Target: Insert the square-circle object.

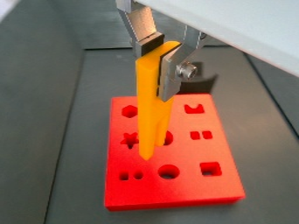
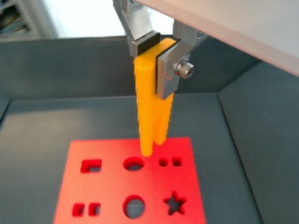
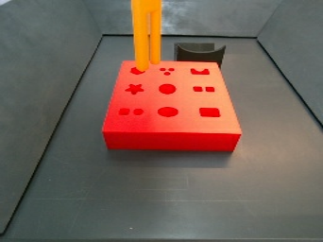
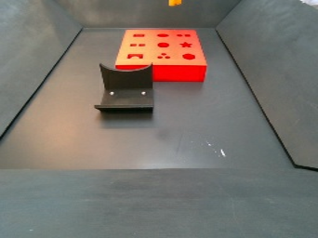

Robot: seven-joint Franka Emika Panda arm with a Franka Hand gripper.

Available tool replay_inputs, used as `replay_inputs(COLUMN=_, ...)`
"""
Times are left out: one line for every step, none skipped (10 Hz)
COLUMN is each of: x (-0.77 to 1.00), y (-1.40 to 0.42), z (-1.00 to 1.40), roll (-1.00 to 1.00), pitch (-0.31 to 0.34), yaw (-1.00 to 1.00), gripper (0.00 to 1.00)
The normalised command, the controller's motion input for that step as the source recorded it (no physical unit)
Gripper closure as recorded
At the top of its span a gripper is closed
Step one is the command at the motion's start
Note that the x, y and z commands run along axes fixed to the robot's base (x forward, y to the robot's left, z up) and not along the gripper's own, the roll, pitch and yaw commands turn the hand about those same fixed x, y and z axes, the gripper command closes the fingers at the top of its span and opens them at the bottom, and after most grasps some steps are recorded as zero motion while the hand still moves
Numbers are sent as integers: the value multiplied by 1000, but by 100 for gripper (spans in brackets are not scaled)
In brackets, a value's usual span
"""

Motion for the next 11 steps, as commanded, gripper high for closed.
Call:
replay_inputs(x=0, y=-6, z=-246, roll=-116, pitch=-186, yaw=-997, gripper=100)
replay_inputs(x=0, y=0, z=-251, roll=-56, pitch=-156, yaw=-1000, gripper=100)
replay_inputs(x=0, y=0, z=-303, roll=-33, pitch=-130, yaw=-1000, gripper=100)
replay_inputs(x=0, y=0, z=-369, roll=7, pitch=-120, yaw=-1000, gripper=100)
replay_inputs(x=0, y=0, z=-329, roll=71, pitch=-91, yaw=-1000, gripper=100)
replay_inputs(x=-3, y=-69, z=-311, roll=136, pitch=-19, yaw=-891, gripper=100)
replay_inputs(x=-226, y=-160, z=-446, roll=113, pitch=0, yaw=-486, gripper=100)
replay_inputs(x=-417, y=-169, z=-557, roll=177, pitch=64, yaw=-420, gripper=100)
replay_inputs(x=-260, y=-54, z=-477, roll=159, pitch=219, yaw=-494, gripper=100)
replay_inputs(x=-266, y=0, z=-340, roll=109, pitch=260, yaw=-591, gripper=100)
replay_inputs(x=-34, y=0, z=-260, roll=83, pitch=181, yaw=-846, gripper=100)
